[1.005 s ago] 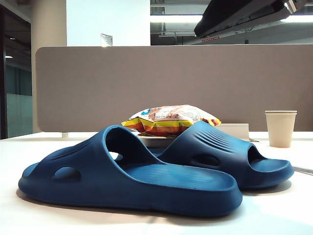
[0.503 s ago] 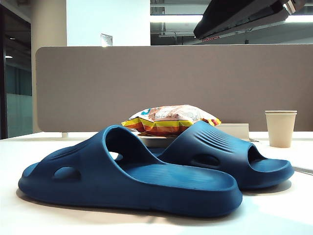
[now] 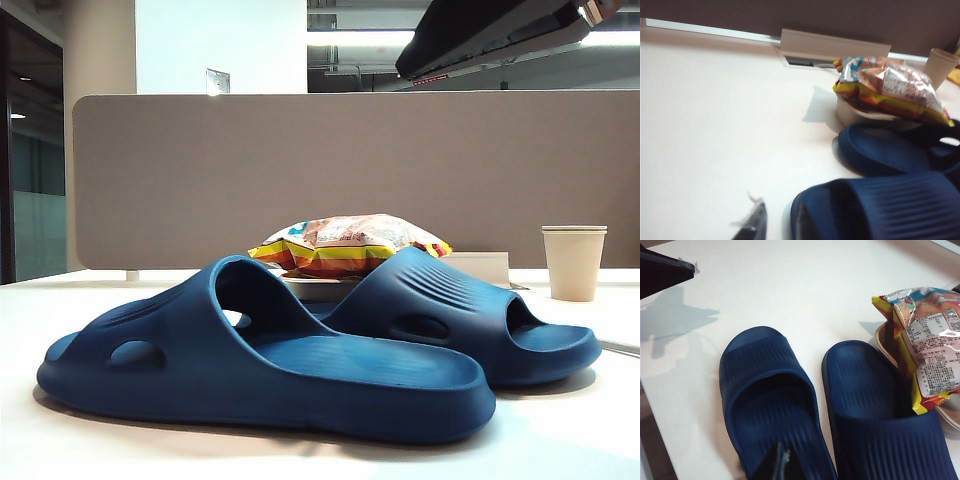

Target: Pick up a bag of chips and put them in the box.

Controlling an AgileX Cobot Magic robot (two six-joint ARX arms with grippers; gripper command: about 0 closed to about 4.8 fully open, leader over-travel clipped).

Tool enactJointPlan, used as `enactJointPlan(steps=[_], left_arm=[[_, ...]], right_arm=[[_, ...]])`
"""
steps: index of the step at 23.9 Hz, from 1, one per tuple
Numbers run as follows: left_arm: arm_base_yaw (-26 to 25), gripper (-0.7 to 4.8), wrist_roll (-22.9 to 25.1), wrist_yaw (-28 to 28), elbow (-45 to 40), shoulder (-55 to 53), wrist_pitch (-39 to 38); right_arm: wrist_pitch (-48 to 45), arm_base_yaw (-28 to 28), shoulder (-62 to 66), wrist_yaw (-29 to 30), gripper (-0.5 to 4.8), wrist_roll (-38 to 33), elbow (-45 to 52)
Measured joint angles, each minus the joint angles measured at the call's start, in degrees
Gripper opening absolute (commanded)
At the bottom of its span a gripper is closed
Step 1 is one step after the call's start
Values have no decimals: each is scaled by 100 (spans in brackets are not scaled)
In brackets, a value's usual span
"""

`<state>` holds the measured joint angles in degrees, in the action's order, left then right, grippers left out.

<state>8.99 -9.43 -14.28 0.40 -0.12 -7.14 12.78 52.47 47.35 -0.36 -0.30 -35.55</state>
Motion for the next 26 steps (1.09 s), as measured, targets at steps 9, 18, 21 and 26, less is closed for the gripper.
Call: enactJointPlan(steps=[9, 18, 21, 26], left_arm=[[0, 74, 221, 24, 11, 2, -142], [0, 75, 258, 52, 11, 2, -144], [0, 75, 258, 72, 11, 0, -144], [0, 75, 234, 83, 11, 0, -146]], right_arm=[[-358, 0, 96, 0, 17, 190, 358], [-1137, 0, 114, 4, 17, 90, 1303], [-1207, -2, 114, 24, 17, 63, 1394], [-1292, -2, 111, 120, 17, -179, 1547]])
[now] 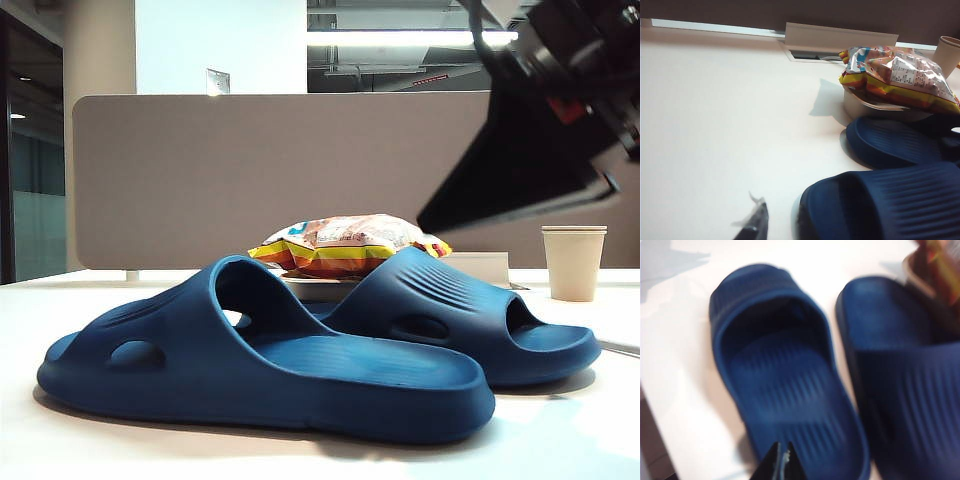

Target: Pick up a bag of chips and put them in the box.

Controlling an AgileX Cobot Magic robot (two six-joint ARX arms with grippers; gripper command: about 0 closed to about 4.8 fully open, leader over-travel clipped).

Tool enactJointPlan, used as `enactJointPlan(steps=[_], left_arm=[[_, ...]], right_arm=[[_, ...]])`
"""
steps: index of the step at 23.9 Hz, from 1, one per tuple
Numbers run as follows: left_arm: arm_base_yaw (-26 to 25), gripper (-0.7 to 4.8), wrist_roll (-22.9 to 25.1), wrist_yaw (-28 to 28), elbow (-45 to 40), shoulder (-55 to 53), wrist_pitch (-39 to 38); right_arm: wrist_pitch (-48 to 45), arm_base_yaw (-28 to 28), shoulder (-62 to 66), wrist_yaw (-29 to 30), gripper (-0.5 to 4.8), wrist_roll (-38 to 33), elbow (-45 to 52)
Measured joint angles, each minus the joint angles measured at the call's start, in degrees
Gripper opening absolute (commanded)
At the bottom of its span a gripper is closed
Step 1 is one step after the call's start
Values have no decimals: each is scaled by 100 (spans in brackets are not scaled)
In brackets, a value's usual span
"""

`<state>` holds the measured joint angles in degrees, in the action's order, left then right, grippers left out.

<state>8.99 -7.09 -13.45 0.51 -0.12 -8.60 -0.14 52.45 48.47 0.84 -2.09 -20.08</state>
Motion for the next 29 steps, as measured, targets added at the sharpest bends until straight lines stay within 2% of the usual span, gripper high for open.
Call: enactJointPlan(steps=[11, 23, 29], left_arm=[[0, 75, -157, 2, 0, 0, 2], [0, 75, -157, 2, 0, 0, 0], [0, 75, -157, 2, 0, 0, 0]], right_arm=[[-44, 2, 0, 131, 22, -498, 199], [-44, 2, 0, 129, 22, -518, 199], [-44, 0, 0, -94, 22, -514, 199]])
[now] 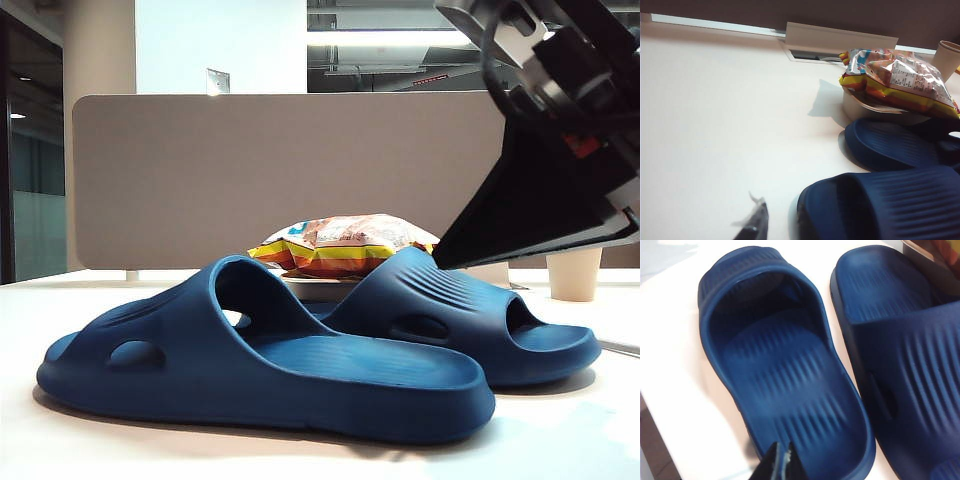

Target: Pick up a bag of chips and put them in the box.

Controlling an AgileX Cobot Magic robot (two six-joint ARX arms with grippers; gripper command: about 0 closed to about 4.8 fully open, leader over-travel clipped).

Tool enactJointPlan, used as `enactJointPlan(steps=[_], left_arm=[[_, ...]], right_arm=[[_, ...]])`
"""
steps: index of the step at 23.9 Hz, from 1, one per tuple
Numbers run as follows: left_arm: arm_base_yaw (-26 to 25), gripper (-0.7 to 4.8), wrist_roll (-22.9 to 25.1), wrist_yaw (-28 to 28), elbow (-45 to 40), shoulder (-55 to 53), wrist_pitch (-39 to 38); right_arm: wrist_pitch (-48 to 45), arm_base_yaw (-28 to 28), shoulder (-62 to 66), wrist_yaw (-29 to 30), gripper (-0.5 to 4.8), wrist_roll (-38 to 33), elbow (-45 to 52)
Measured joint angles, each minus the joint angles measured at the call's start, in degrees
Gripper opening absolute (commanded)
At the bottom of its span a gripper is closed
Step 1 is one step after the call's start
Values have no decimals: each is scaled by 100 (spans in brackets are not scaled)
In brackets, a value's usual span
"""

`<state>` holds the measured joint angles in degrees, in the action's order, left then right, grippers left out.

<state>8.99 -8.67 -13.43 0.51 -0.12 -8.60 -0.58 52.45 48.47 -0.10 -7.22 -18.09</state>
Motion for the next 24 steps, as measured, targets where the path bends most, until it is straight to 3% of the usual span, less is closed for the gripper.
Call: enactJointPlan(steps=[10, 24], left_arm=[[-2, 75, 0, 0, 0, 0, 0], [-2, 75, 0, 0, 0, 0, 0]], right_arm=[[136, -118, -33, -13, 22, 0, -2], [800, -1067, -970, 61, 22, 0, 2]])
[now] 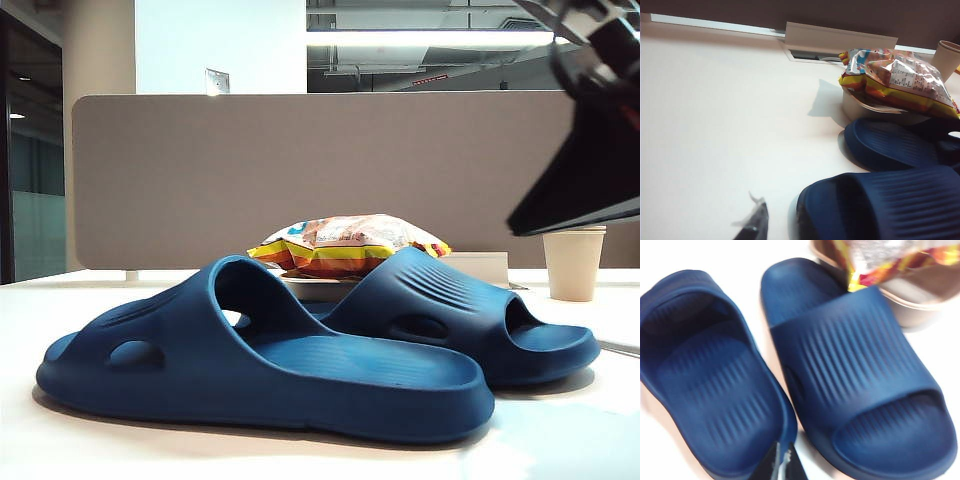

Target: Pick up a bag of chips and put them in the box.

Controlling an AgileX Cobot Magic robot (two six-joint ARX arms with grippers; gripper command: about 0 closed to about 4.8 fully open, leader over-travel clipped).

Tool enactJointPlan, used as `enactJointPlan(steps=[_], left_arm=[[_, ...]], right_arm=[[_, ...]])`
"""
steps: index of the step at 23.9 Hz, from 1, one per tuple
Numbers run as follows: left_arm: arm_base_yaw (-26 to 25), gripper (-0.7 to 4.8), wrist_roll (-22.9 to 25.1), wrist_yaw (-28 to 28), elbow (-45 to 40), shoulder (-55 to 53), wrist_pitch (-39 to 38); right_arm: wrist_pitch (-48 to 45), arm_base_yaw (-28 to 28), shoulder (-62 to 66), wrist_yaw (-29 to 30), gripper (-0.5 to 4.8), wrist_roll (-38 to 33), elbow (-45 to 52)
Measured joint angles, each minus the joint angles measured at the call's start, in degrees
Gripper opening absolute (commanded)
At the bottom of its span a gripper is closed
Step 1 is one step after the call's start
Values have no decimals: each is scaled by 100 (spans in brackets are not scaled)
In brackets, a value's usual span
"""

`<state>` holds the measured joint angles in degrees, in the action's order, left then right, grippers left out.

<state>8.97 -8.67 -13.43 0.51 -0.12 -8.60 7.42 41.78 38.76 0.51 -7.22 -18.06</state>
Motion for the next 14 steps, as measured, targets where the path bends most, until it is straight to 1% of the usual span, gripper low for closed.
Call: enactJointPlan(steps=[6, 10, 14], left_arm=[[0, 75, 0, 0, 0, 0, 0], [0, 75, 0, 0, 0, 0, 0], [0, 75, 0, 0, 0, 0, 0]], right_arm=[[367, -568, -424, 431, 22, 2, 2], [417, -955, -667, 658, 22, 13, 39], [413, -1305, -903, 708, 22, 50, 37]])
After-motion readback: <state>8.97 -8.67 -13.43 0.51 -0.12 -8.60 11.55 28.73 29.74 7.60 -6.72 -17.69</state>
